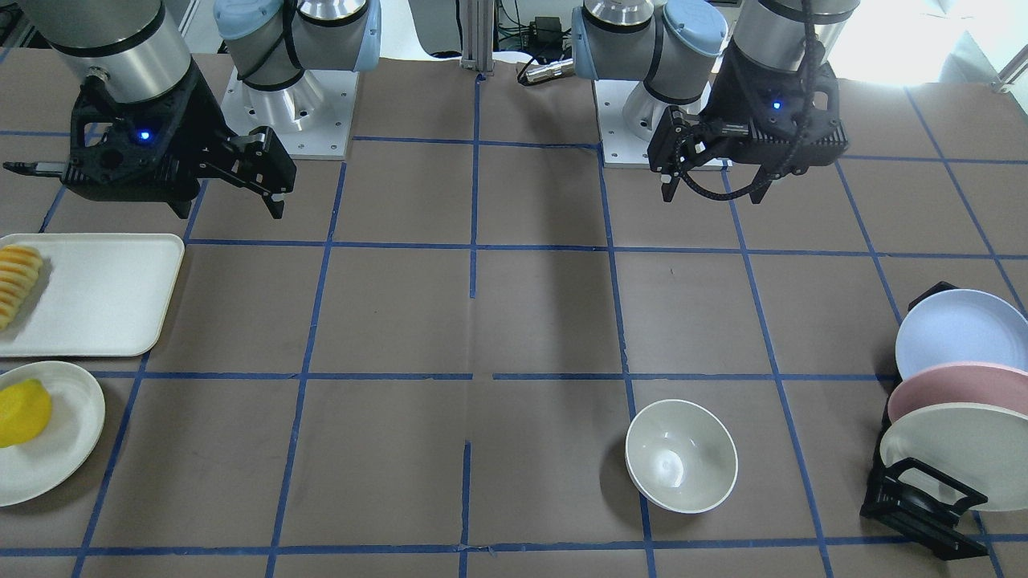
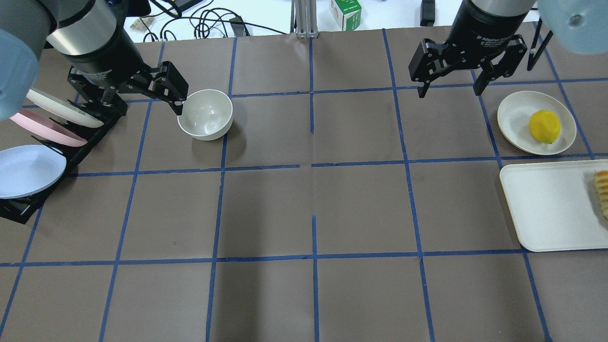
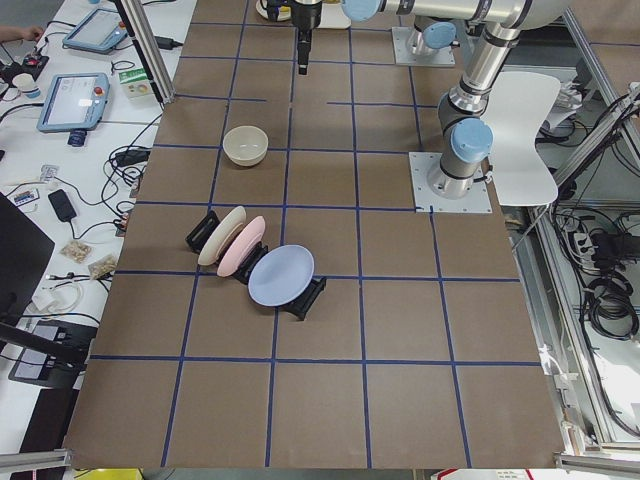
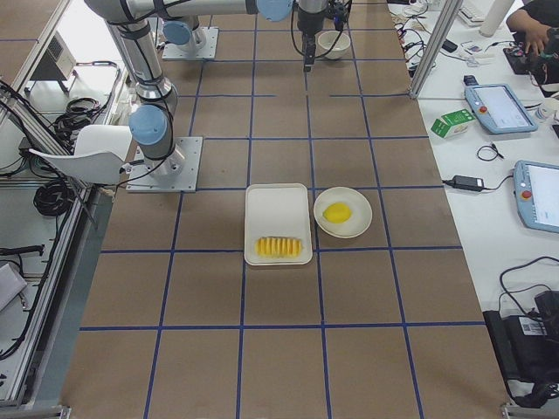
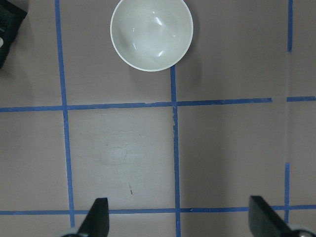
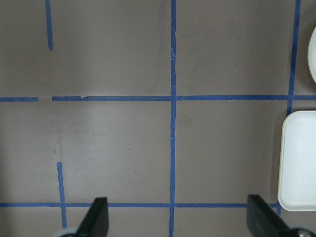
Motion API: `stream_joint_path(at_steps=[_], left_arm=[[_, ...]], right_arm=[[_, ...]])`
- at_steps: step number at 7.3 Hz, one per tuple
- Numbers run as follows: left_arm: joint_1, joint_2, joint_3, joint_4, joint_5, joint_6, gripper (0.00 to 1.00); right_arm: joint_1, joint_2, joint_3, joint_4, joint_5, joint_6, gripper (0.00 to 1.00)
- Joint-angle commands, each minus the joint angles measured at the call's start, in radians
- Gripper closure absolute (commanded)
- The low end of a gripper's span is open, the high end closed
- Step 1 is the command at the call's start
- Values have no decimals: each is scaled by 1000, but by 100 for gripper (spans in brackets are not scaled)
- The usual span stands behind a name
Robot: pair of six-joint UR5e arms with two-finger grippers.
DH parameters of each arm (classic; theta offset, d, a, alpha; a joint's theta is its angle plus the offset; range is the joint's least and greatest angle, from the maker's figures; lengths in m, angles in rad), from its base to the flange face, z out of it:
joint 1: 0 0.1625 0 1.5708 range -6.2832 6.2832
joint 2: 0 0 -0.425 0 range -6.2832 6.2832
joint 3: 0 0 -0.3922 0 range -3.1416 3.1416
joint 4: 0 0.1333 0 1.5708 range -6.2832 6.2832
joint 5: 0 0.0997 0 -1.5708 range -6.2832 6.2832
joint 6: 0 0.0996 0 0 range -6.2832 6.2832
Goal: Place bowl and put lemon in it
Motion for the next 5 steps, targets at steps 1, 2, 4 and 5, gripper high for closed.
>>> stream_joint_path(at_steps=[1, 2, 4, 5], left_arm=[[-2, 0, 0, 0, 0, 0, 0], [0, 0, 0, 0, 0, 0, 0], [-3, 0, -2, 0, 0, 0, 0], [-2, 0, -3, 0, 0, 0, 0]], right_arm=[[0, 2, -10, -5, -2, -2, 0], [-11, 5, -16, -9, -11, -17, 0], [-148, 26, -18, -12, -14, -147, 0], [-251, 78, -25, -14, -12, -213, 0]])
